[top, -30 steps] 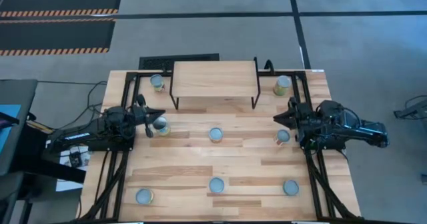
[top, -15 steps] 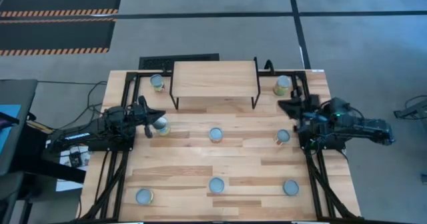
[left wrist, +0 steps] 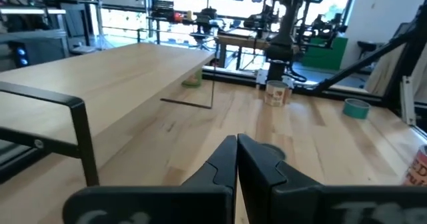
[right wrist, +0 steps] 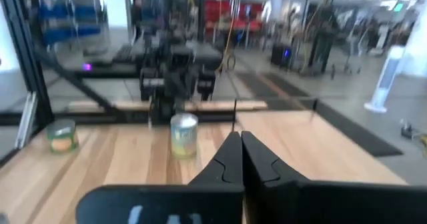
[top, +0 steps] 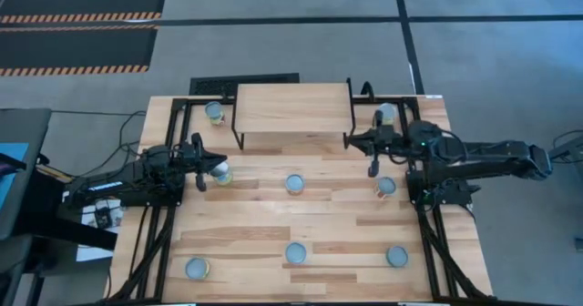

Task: Pick and place cans onto a shelf
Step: Put the canned mushrooms on the shelf

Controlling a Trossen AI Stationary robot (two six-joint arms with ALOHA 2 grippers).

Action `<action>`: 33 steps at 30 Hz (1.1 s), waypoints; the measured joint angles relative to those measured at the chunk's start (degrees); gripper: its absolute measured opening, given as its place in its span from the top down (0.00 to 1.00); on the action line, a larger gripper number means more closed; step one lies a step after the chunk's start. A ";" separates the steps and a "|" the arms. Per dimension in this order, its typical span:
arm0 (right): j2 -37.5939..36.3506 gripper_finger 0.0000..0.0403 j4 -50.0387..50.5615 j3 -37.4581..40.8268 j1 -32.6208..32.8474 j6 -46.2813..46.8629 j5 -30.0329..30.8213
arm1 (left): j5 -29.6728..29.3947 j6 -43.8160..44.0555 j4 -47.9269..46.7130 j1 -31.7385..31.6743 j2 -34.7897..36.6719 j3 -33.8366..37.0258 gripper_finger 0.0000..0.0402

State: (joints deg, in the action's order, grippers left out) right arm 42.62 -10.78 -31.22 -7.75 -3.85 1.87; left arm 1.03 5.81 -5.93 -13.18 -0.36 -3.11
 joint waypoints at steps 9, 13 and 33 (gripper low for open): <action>9.09 0.99 12.38 -11.00 9.26 0.90 1.33 | 0.16 -0.37 -0.07 1.19 0.00 -0.02 1.00; 15.57 0.99 13.90 -12.44 12.96 2.62 1.32 | 0.14 0.18 -0.09 1.17 0.00 -0.02 1.00; 50.28 0.84 17.32 -29.71 15.80 4.62 1.31 | 0.03 0.45 0.31 1.17 0.00 -0.02 1.00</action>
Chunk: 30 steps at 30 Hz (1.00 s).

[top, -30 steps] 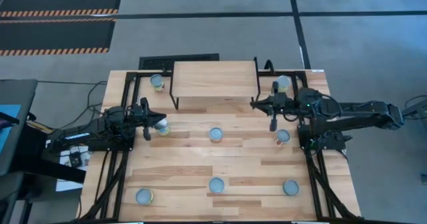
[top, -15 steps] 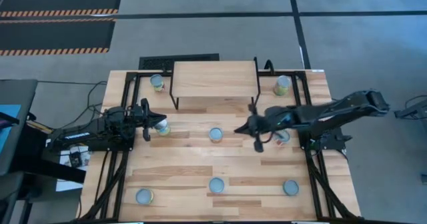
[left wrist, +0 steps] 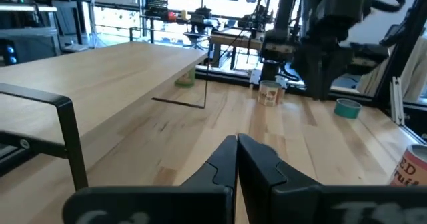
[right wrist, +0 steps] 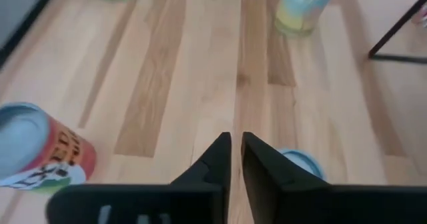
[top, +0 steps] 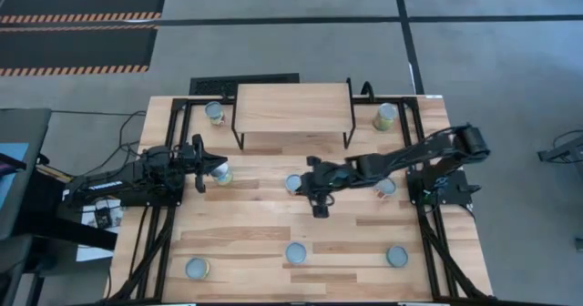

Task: Pick and place cans onto a shelf
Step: Put the canned mushrooms on the shelf

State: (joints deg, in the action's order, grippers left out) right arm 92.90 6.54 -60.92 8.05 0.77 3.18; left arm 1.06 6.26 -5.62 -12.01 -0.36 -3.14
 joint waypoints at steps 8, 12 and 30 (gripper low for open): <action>10.09 0.74 11.17 -10.01 -0.36 -3.06 1.92 | -0.14 -0.59 -0.10 0.00 0.00 0.02 1.00; 14.64 0.69 16.66 -14.52 -0.33 -6.07 5.33 | -0.24 -0.62 -0.20 0.00 0.00 0.02 1.00; 24.59 0.71 29.23 -23.94 -2.70 -8.36 7.65 | 0.00 -1.04 -0.33 0.00 -0.50 0.02 1.00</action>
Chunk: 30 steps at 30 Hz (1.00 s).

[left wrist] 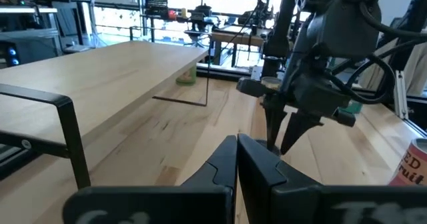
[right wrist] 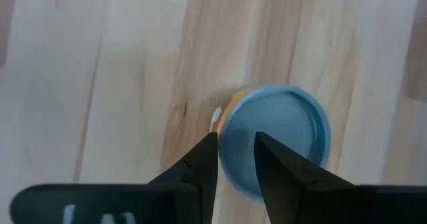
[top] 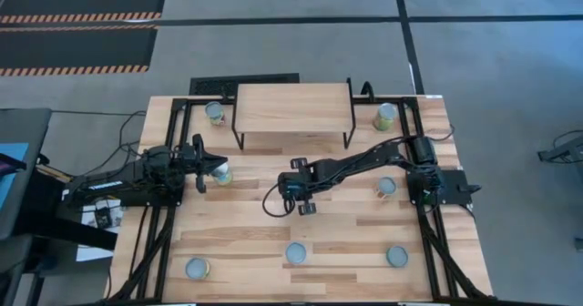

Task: Pick and place cans onto a shelf
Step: Put the canned mushrooms on the shelf

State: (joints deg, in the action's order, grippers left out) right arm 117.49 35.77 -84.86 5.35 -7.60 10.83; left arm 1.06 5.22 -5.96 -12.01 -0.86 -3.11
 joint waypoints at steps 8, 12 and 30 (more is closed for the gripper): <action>0.00 0.81 1.52 0.00 -1.00 0.02 -1.69 | 0.04 0.02 0.07 0.00 0.00 -0.02 1.00; 0.00 0.85 1.59 0.02 -1.38 0.05 -2.36 | 0.07 0.04 0.09 0.00 0.00 -0.02 1.00; -4.75 0.97 6.47 -2.80 -2.26 1.70 -6.62 | 0.09 -0.20 0.15 0.00 0.00 -0.02 1.00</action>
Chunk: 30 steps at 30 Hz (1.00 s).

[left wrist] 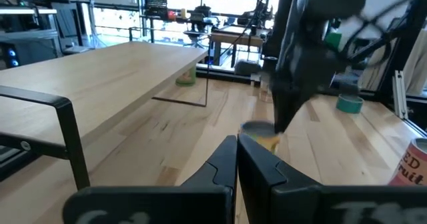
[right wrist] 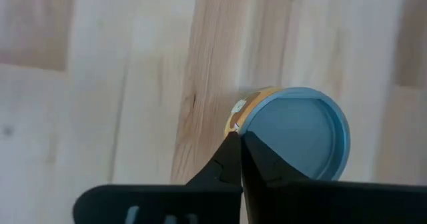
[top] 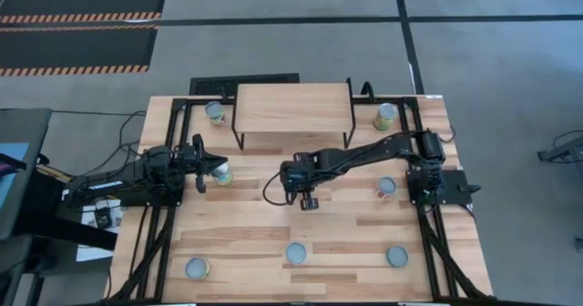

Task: Pick and place cans onto a shelf
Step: Put the canned mushrooms on the shelf

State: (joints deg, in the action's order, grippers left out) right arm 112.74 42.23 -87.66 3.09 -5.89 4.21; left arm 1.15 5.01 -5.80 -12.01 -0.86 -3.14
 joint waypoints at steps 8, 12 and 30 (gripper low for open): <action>-5.56 0.97 6.87 -11.48 -3.38 0.02 0.45 | -0.02 -0.13 -0.02 -0.01 0.00 0.00 1.00; -7.31 0.96 9.55 -16.72 -8.08 -0.19 0.44 | -0.04 -0.28 -0.02 0.00 0.00 0.00 1.00; -4.53 0.96 19.17 -21.30 -40.07 -11.15 -2.21 | -0.48 -0.96 -0.06 -0.02 0.02 0.00 1.00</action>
State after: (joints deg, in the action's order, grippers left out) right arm 108.21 61.40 -108.95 -36.98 -17.04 1.99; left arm 0.66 4.05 -5.87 -12.03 -0.84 -3.14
